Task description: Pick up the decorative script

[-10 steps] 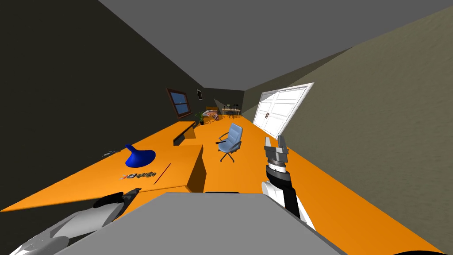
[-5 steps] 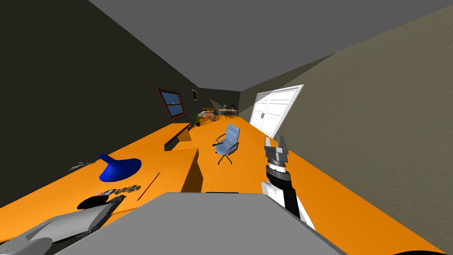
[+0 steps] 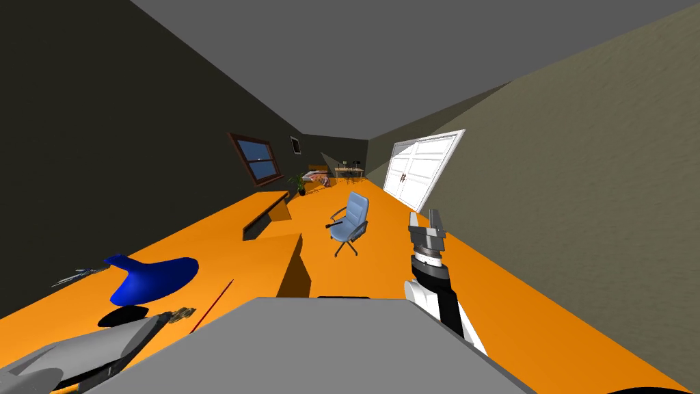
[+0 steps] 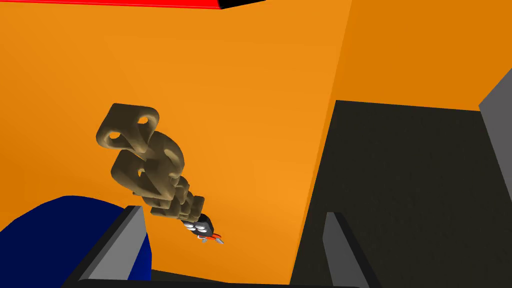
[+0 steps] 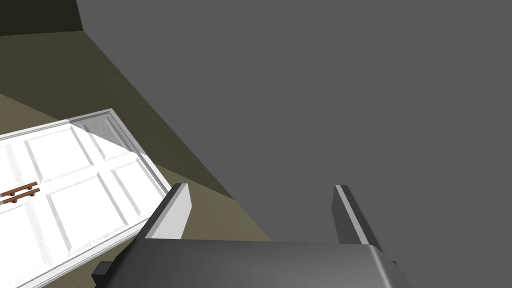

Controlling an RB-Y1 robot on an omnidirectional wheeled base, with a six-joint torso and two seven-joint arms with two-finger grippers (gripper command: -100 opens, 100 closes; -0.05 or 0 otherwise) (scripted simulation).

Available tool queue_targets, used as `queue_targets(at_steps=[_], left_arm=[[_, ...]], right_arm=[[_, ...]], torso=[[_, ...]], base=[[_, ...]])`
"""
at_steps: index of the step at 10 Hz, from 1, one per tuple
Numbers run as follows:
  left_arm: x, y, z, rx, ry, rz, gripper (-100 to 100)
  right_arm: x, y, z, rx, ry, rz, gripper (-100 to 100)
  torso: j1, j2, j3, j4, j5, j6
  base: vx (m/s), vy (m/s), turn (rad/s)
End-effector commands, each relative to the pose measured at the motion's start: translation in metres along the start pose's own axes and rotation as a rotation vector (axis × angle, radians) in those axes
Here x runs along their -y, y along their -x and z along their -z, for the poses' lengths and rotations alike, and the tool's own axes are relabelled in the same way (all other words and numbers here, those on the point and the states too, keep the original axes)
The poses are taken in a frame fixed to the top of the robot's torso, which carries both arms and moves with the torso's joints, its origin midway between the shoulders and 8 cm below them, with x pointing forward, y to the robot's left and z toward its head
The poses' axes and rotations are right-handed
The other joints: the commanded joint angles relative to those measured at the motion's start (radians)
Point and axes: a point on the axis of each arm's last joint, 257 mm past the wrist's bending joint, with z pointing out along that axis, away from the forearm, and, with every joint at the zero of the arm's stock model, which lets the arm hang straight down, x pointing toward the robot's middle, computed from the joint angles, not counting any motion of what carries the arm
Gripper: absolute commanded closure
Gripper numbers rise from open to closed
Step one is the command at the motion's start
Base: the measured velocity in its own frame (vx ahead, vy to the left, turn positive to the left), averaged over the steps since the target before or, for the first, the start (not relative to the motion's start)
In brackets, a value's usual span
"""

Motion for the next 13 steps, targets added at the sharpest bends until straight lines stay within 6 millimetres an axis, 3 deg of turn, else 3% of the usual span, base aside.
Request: queue_targets(at_steps=[1,4,7,8,9,10,12,13], left_arm=[[-0.017,0.013,0.0,0.007,0.049,-0.001,-100],[-0.046,0.021,-0.001,0.0,0.128,-0.006,-100],[-0.078,0.008,-0.005,-0.035,0.203,-0.027,-100],[-0.072,0.012,-0.005,-0.026,0.187,-0.018,-100],[-0.074,0.012,-0.005,-0.028,0.19,-0.022,0],[-0.079,0.002,-0.01,-0.026,0.192,-0.022,-100],[-0.079,0.002,-0.01,-0.026,0.192,-0.022,-100],[-0.085,-0.008,-0.014,-0.025,0.193,-0.023,-100]], right_arm=[[0.0,0.0,0.0,0.0,0.0,0.0,0],[0.0,0.0,0.0,0.0,0.0,0.0,0],[0.0,0.0,0.0,0.0,0.0,0.0,0],[0.0,0.0,0.0,0.0,0.0,0.0,0],[0.0,0.0,0.0,0.0,0.0,0.0,0],[0.0,0.0,0.0,0.0,0.0,0.0,0],[0.0,0.0,0.0,0.0,0.0,0.0,0],[0.0,0.0,0.0,0.0,0.0,0.0,0]], torso=[[0.0,0.0,0.0,0.0,0.0,0.0],[0.003,-0.005,-0.003,-0.001,0.001,0.0],[0.005,-0.004,-0.002,-0.001,0.001,-0.001],[0.006,-0.004,-0.003,-0.001,0.002,-0.001],[0.003,0.0,-0.001,0.0,0.001,-0.001],[0.001,0.003,0.001,0.0,0.0,-0.001],[0.0,0.005,0.003,0.001,0.001,-0.001],[-0.001,0.005,0.003,0.001,0.0,-0.001]], base=[[0.138,0.022,-0.114],[0.154,0.061,-0.069],[0.138,0.091,-0.009],[0.063,0.057,-0.002],[0.012,0.01,-0.004],[0.015,0.05,-0.008],[0.003,0.011,-0.002],[0.0,0.0,0.0]])
